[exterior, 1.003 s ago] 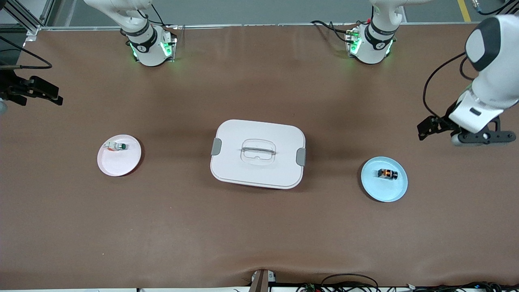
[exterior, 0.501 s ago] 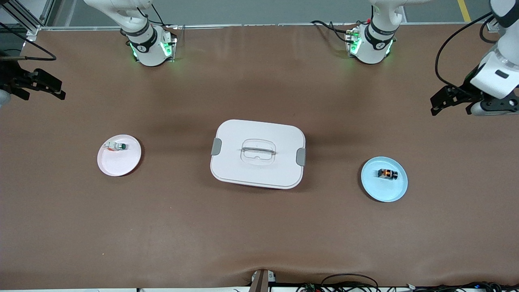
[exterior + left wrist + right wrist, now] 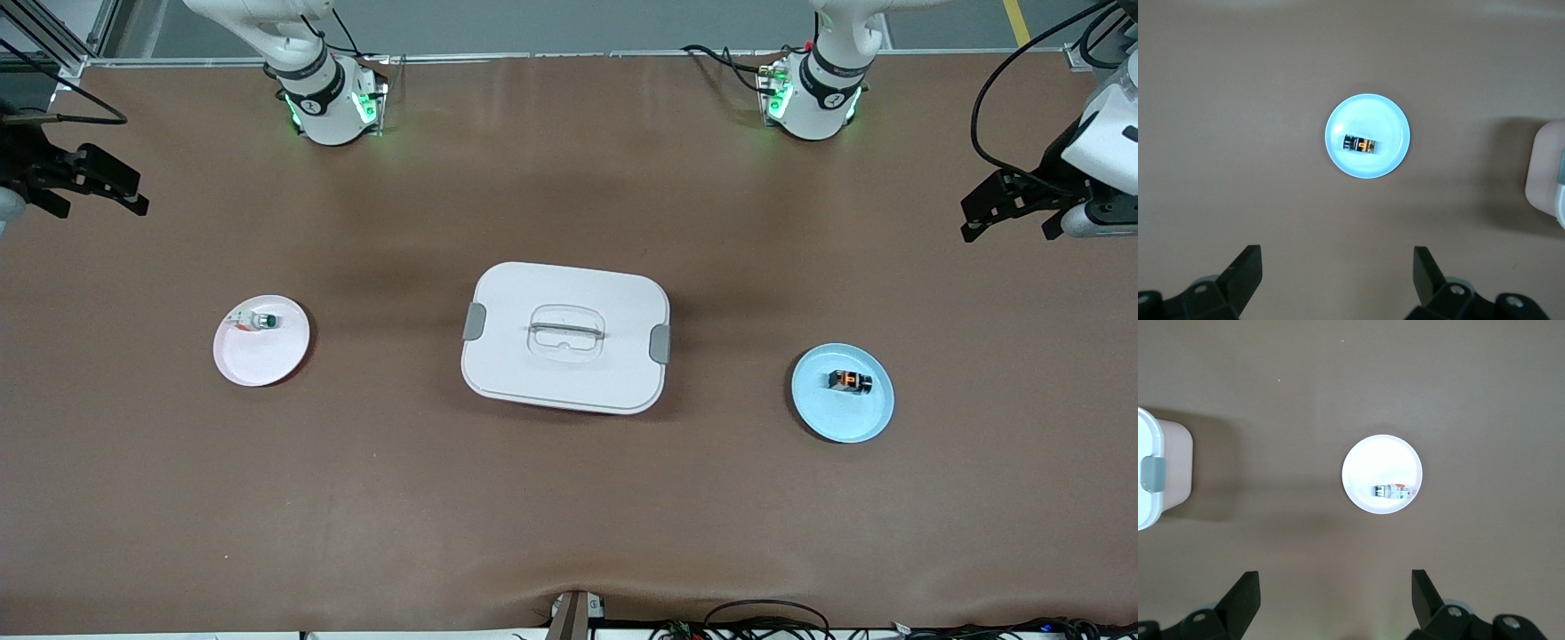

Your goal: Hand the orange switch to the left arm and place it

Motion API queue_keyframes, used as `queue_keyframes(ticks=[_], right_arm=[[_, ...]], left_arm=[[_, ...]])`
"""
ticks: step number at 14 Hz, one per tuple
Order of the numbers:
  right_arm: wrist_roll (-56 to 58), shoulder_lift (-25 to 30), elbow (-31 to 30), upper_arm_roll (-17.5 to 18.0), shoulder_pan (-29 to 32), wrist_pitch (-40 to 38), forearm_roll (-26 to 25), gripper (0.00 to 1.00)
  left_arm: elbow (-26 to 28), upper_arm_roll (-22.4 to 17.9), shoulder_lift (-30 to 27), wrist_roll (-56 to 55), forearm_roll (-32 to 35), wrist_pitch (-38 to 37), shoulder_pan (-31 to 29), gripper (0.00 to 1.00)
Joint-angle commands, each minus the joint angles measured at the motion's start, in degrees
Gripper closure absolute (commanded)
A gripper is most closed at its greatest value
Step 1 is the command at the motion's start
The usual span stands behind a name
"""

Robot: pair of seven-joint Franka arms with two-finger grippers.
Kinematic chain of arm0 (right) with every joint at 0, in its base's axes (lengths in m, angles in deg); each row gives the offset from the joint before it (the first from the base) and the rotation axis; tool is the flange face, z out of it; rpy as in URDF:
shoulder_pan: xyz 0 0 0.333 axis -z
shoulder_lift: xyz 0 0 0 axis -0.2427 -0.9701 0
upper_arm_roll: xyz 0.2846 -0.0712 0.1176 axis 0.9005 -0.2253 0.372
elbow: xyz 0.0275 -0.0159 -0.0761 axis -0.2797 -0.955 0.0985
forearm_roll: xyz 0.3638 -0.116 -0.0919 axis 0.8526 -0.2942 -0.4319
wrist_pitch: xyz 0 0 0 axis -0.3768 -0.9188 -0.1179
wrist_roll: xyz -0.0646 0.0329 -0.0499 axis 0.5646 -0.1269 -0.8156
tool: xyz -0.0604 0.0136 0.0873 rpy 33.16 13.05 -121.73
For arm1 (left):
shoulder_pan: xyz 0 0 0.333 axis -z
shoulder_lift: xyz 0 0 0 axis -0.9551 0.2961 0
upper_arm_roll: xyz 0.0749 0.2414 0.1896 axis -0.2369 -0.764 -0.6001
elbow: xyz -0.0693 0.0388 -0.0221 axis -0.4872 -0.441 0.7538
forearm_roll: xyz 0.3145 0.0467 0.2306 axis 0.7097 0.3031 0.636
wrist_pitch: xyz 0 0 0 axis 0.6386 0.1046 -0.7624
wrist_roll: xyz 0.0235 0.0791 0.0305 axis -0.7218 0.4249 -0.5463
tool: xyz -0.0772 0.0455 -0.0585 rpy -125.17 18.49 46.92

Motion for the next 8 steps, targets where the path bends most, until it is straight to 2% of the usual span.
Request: queue_keyframes(ticks=[1, 4, 8], right_arm=[[-0.42, 1.59, -1.86, -0.3, 0.71, 1.1, 1.55, 0.0], [-0.77, 1.5, -2.3, -0.56, 1.24, 1.01, 1.55, 0.0], [-0.86, 1.59, -2.39, -0.65, 1.51, 1.28, 1.55, 0.0]], left_arm=[[-6.38, 0.1, 3.44, -0.13, -2.22, -4.35, 0.03, 0.0], [-11.93, 0.1, 6.79, -0.13, -2.13, -10.07, 0.21, 0.0], [-12.03, 0.01, 7.67, -0.21, -1.43, -10.43, 0.21, 0.0]])
